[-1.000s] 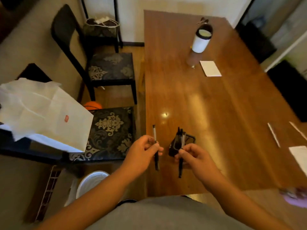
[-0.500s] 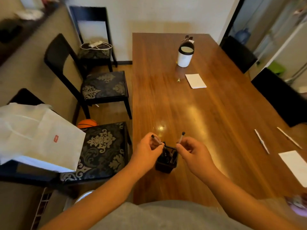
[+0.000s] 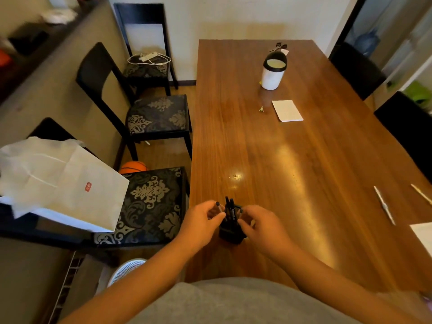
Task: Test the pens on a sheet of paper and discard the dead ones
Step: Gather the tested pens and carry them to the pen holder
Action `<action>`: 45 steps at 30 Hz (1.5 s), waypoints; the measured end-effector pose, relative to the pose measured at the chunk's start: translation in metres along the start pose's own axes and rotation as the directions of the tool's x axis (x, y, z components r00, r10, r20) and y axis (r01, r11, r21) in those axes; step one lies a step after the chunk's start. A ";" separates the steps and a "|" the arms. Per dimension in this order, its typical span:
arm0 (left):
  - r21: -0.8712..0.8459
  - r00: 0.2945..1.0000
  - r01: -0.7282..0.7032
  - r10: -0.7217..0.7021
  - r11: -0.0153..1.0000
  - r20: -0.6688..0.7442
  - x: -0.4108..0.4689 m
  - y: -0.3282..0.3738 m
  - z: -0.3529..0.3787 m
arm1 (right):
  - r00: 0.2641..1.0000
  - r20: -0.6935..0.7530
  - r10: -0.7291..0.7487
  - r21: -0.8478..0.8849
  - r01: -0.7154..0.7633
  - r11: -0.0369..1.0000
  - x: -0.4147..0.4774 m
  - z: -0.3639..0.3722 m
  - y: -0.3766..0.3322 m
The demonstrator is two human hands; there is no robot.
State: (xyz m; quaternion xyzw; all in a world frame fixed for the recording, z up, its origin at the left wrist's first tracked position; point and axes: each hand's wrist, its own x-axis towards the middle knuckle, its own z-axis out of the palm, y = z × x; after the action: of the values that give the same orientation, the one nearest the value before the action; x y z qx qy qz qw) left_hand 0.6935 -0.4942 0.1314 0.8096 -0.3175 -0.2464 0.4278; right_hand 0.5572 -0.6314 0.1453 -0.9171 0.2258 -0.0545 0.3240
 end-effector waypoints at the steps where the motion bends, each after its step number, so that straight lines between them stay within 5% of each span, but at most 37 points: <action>1: 0.015 1.000 -0.007 0.007 1.000 -0.006 0.000 0.000 0.001 | 1.000 0.015 -0.022 -0.032 0.022 0.999 0.001 0.000 0.001; 13: 0.067 1.000 -0.003 0.003 0.998 -0.005 -0.004 -0.009 0.008 | 0.962 0.161 -0.220 -0.242 0.255 0.936 0.016 0.020 0.003; 30: 0.148 0.997 -0.069 0.064 0.987 0.039 -0.009 -0.029 -0.004 | 0.974 0.081 -0.213 -0.248 0.226 0.942 0.012 0.039 0.010; 45: 0.057 0.995 -0.024 0.019 0.998 0.100 -0.015 -0.037 -0.013 | 0.977 0.111 -0.180 -0.289 0.205 0.935 0.014 0.036 0.007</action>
State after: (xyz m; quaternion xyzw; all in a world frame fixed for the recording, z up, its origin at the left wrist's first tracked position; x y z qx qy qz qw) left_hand 0.7032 -0.4599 0.1086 0.8048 -0.3543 -0.2727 0.3904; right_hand 0.5761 -0.6217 0.1119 -0.9747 0.1268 -0.0133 0.1835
